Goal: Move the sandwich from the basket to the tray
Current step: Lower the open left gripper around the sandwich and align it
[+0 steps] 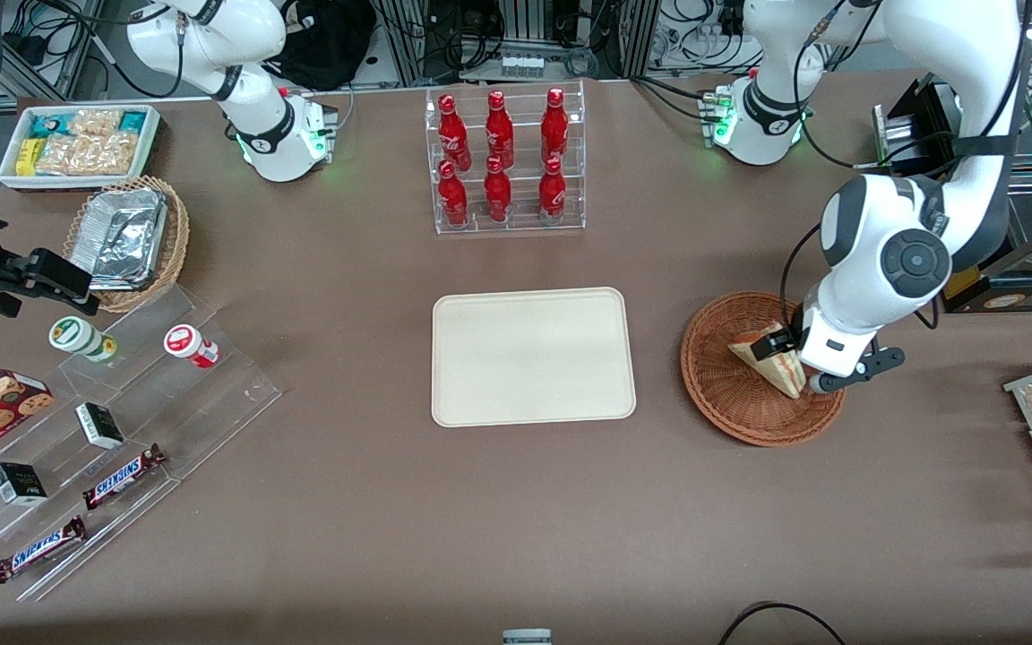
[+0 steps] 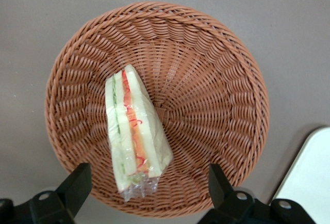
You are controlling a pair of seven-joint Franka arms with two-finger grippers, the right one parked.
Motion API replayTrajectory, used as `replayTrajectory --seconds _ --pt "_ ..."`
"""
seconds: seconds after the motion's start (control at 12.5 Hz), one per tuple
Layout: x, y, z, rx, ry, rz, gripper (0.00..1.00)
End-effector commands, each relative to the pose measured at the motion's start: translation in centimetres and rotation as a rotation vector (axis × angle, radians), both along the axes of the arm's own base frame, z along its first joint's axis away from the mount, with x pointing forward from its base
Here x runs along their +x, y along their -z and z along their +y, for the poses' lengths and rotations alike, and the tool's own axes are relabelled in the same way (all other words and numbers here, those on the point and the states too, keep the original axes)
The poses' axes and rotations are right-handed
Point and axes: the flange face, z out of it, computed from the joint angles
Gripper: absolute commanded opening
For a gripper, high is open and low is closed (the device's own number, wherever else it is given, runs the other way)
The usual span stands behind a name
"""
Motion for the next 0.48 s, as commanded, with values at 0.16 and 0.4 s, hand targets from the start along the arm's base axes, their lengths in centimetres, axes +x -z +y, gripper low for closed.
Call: replayTrajectory --seconds 0.16,0.4 --pt "-0.62 0.07 -0.46 0.007 -0.21 -0.045 1.0" --pt "-0.43 0.49 -0.68 0.007 -0.302 -0.056 1.0"
